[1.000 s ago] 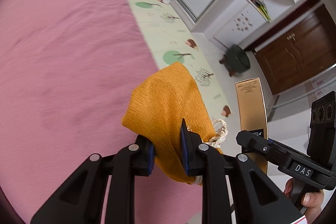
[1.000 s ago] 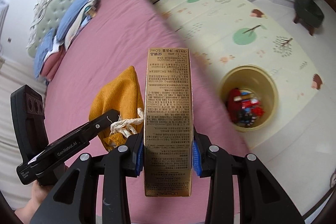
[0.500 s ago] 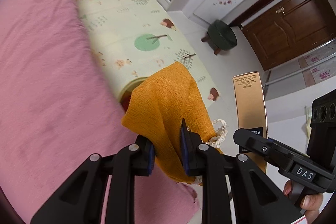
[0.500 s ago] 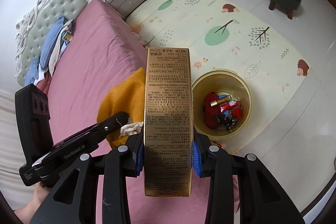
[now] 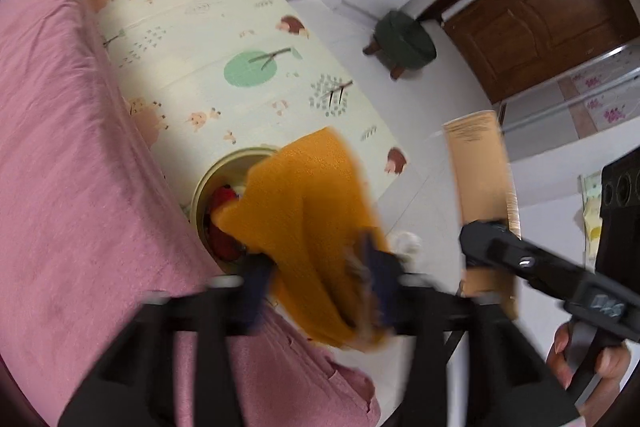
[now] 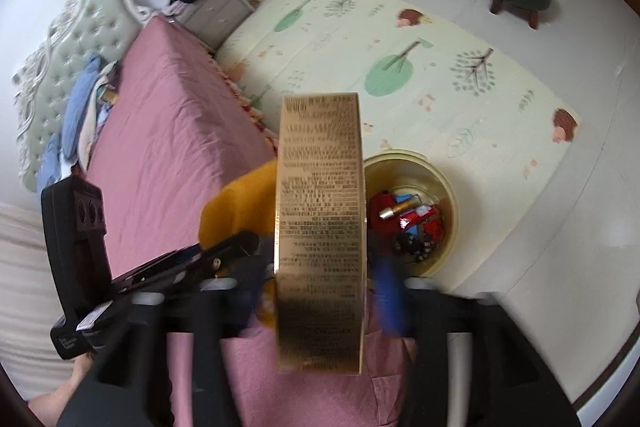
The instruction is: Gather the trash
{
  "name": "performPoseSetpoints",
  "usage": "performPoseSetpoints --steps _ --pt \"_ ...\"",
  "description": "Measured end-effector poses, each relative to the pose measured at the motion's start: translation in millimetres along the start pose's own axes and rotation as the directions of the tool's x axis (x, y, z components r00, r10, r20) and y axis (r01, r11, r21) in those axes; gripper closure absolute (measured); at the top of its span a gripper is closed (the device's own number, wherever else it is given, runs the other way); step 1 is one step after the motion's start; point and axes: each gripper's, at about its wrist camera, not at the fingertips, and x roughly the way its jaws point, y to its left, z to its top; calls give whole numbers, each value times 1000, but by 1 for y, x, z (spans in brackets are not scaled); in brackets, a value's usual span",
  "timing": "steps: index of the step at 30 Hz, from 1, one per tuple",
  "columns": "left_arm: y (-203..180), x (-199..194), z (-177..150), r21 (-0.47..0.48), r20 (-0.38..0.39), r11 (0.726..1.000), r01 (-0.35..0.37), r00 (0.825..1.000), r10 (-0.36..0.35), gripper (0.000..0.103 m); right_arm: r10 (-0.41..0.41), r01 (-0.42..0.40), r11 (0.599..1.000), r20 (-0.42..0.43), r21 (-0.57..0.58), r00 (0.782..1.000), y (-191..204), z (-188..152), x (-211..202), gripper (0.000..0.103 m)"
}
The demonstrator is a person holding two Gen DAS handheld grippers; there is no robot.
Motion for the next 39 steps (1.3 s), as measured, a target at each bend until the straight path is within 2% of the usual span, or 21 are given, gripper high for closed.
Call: performPoseSetpoints --steps 1,4,7,17,22,26,32,39 --pt "1 1 2 -2 5 1000 -26 1000 26 17 -25 25 1000 8 14 1000 -3 2 0 37" --pt "5 5 9 -27 3 999 -45 999 45 17 -31 31 999 -1 44 1000 -12 9 2 46" --pt "9 4 12 -49 9 998 -41 999 42 17 -24 24 999 11 43 1000 -12 12 0 46" --pt "0 -17 7 -12 38 1000 -27 999 27 17 -34 35 999 1 -7 999 9 9 -3 46" --pt "-7 -30 0 -1 49 1000 -27 998 27 16 -28 28 999 8 -24 1000 20 4 -14 46" --pt "-13 -43 -8 18 58 999 -35 998 34 15 -53 54 998 13 -31 998 27 0 -24 44" --pt "-11 -70 -29 2 77 999 -45 996 45 12 -77 79 994 31 -78 997 42 -9 -45 41" --pt "13 -122 -66 -49 125 997 -67 989 73 11 -42 43 986 9 -163 999 81 -27 -56 40"
